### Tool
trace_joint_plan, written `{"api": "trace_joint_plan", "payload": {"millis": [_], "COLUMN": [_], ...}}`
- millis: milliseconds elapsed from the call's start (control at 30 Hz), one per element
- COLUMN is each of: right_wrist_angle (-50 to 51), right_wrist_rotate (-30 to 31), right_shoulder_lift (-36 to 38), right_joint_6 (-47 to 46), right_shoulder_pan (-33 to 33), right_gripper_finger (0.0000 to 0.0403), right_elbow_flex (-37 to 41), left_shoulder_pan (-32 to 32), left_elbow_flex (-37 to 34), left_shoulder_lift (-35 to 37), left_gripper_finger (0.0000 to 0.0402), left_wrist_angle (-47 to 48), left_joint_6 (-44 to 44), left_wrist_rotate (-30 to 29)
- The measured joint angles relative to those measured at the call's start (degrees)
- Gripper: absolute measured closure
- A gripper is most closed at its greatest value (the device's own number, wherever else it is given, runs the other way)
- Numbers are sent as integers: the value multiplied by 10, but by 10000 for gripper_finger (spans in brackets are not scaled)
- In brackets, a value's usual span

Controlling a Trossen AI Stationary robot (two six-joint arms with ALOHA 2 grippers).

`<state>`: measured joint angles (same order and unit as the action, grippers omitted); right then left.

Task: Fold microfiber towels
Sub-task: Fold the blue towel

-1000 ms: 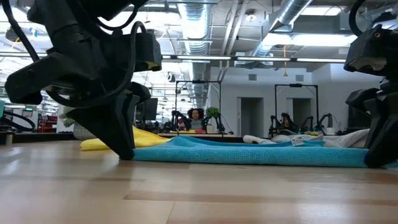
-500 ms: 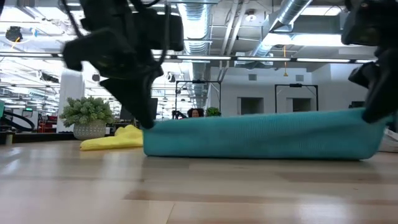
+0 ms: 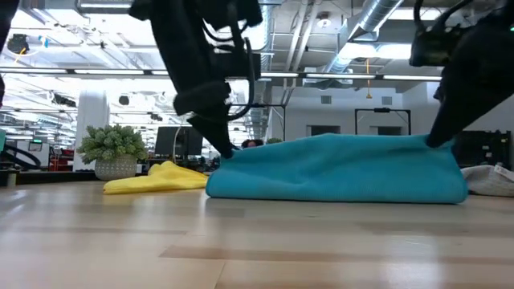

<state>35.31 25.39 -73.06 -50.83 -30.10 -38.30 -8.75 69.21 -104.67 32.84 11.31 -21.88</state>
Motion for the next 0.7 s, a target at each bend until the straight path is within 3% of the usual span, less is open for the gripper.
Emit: {"api": "trace_joint_plan", "payload": {"millis": [300, 700], "right_wrist_angle": [5, 20], "right_wrist_rotate": [1, -23], "right_shoulder_lift": [-5, -5], "right_joint_6": [33, 33], "right_shoulder_pan": [59, 118], "right_gripper_finger": [372, 352], "right_elbow_flex": [0, 1], "left_shoulder_pan": [49, 62], "left_elbow_flex": [-2, -1], "left_shoulder_lift": [-14, -24], "left_gripper_finger": [401, 401], "left_wrist_angle": [-17, -26], "left_joint_6": [-51, -42], "left_wrist_rotate": [32, 47]}}
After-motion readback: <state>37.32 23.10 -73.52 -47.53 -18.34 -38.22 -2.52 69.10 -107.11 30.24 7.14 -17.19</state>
